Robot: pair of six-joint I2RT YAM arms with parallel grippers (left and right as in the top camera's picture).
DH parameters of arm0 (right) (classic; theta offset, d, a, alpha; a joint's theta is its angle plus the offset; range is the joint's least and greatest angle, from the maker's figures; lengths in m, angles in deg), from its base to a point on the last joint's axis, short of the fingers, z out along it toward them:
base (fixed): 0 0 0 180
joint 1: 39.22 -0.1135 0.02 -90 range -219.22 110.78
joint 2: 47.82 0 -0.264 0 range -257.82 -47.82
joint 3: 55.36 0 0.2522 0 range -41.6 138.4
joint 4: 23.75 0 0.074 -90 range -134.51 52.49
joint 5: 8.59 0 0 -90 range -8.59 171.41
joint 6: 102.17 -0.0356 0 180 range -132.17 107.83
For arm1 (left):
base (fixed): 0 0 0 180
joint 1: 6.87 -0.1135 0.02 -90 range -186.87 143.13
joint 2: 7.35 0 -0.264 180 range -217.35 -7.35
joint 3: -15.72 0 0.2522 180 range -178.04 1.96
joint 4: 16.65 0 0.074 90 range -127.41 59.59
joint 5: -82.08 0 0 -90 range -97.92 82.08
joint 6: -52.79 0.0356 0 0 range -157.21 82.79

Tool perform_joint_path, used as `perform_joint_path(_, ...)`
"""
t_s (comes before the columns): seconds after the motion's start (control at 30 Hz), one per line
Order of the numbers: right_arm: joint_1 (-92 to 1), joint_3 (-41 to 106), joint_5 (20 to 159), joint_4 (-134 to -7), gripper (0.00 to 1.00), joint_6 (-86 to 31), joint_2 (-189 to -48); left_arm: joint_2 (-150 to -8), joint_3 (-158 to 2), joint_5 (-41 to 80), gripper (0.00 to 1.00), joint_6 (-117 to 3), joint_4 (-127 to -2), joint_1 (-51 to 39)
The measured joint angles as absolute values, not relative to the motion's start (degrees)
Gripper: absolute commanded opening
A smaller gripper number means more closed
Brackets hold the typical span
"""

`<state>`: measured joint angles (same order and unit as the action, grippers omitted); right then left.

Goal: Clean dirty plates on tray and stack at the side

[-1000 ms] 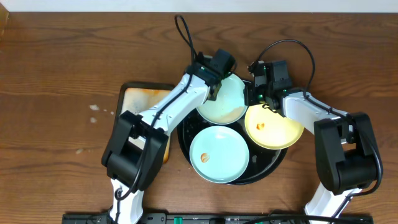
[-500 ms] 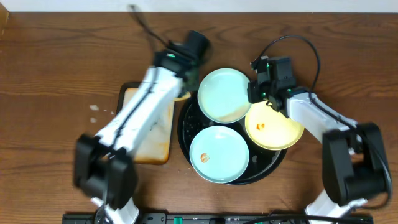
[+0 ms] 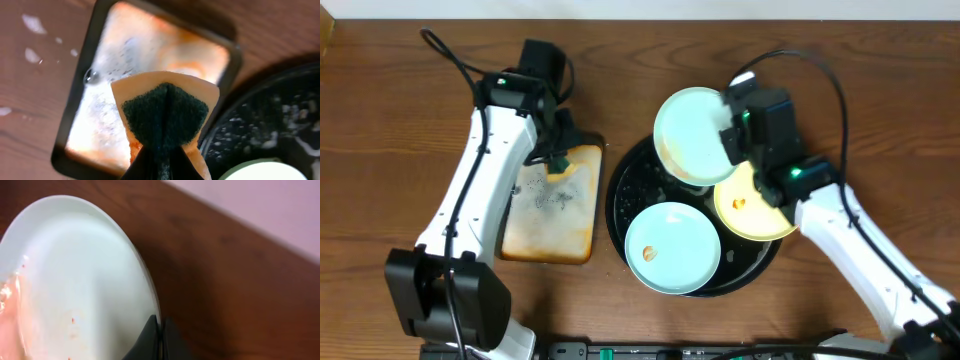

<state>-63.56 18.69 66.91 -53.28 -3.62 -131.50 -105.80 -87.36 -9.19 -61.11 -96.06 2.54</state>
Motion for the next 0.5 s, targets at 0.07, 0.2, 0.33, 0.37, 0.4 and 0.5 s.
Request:
perform_joint_path(0.07,-67.21,18.69,60.92,-53.2,0.01,-1.21,-130.86,-105.8,-86.79,-8.45,0.08,-60.43,-96.17,1.25)
perform_joint_path(0.2,-73.4,18.69,50.19,-52.91,0.01,2.39,-130.84,-105.8,-86.7,-7.62,0.07,-59.21,-96.98,-0.87)
perform_joint_path(0.33,-78.03,18.67,40.11,-49.63,0.01,7.03,-130.84,-105.8,-86.7,-7.05,0.08,-57.43,-98.46,-2.2)
perform_joint_path(0.37,-79.08,18.67,37.82,-48.96,0.01,8.38,-130.84,-105.8,-86.7,-6.94,0.08,-56.95,-98.75,-2.29)
perform_joint_path(0.4,-79.91,18.69,35.98,-48.5,0.01,9.65,-130.84,-105.8,-86.7,-6.9,0.08,-56.63,-98.94,-2.29)
perform_joint_path(0.5,-82.07,18.67,31.81,-47.91,0.01,12.88,-130.84,-105.8,-86.7,-6.73,0.07,-56.23,-99.08,-2.27)
